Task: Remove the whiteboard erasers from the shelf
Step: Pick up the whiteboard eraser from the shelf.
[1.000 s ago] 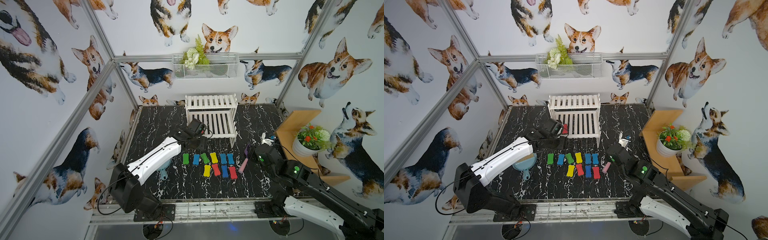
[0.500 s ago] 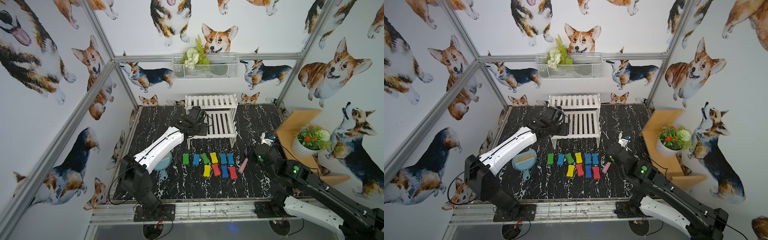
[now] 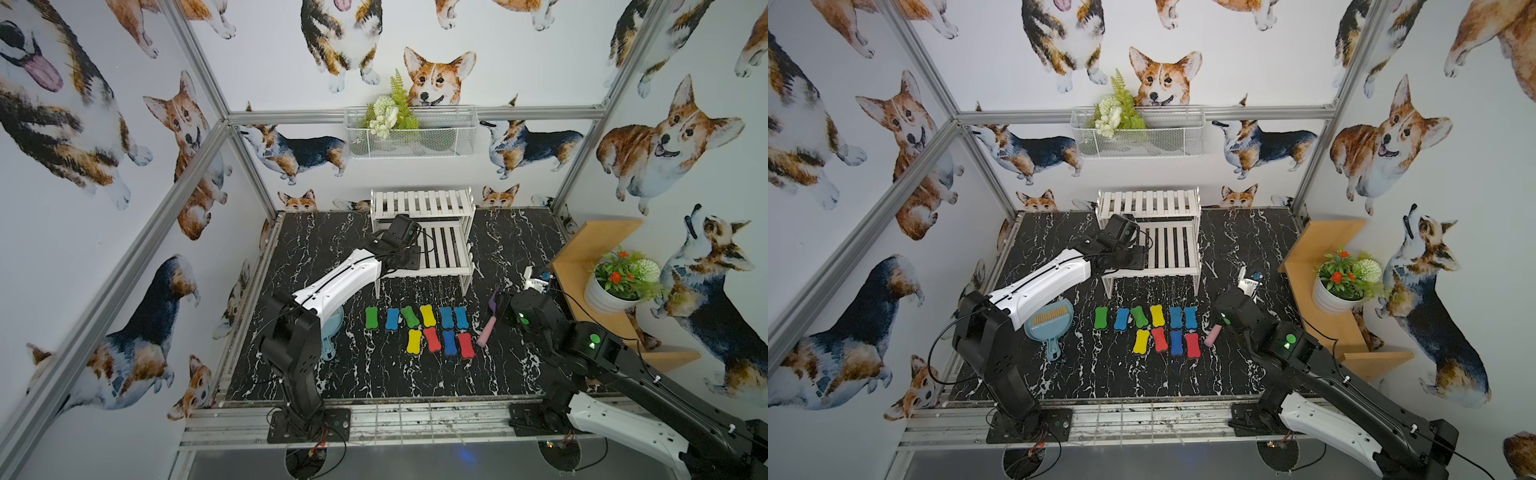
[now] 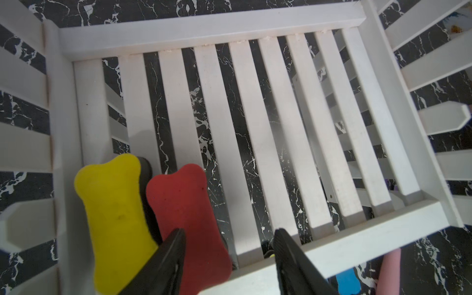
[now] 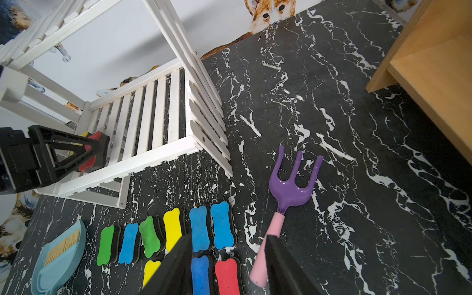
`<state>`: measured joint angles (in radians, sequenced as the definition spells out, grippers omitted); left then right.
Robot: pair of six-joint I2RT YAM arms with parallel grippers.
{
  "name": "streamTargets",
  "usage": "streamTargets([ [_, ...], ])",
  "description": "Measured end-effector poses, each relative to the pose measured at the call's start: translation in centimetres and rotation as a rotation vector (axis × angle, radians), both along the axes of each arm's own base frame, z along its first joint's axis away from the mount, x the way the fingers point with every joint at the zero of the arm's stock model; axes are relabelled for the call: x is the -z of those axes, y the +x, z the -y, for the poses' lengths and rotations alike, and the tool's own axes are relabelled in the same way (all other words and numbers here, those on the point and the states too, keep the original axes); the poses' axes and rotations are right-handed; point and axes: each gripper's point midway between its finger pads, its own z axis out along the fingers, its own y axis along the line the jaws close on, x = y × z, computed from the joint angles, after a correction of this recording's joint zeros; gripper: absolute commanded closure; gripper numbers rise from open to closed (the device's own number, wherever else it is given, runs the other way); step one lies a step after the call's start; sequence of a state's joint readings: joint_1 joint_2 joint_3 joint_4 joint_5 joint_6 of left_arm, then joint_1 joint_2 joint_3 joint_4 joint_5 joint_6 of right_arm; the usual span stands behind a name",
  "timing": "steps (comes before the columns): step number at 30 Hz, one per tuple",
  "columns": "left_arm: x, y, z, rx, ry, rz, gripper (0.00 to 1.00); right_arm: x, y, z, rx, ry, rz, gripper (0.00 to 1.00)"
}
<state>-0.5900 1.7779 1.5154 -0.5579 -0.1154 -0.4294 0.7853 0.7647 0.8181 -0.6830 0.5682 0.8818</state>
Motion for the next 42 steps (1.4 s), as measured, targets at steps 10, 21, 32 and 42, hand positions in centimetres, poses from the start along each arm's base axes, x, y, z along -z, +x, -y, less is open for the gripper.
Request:
streamTargets([
  [10,0.2,0.6,1.7,0.062,-0.008,0.036,0.41,0.3,-0.1,0.1,0.001,-0.002,-0.004,0.48],
  [21,-2.7,0.5,1.6,0.055,0.013,0.094,0.4,0.4,-0.1,0.1,0.003,-0.001,-0.006,0.48],
  [32,1.1,0.7,0.2,0.011,0.13,0.025,0.42,0.2,-0.2,0.2,0.006,0.009,0.001,0.48],
  [42,2.2,1.6,0.0,-0.01,0.175,0.016,0.54,0.1,-0.3,0.3,0.016,0.025,0.006,0.48],
])
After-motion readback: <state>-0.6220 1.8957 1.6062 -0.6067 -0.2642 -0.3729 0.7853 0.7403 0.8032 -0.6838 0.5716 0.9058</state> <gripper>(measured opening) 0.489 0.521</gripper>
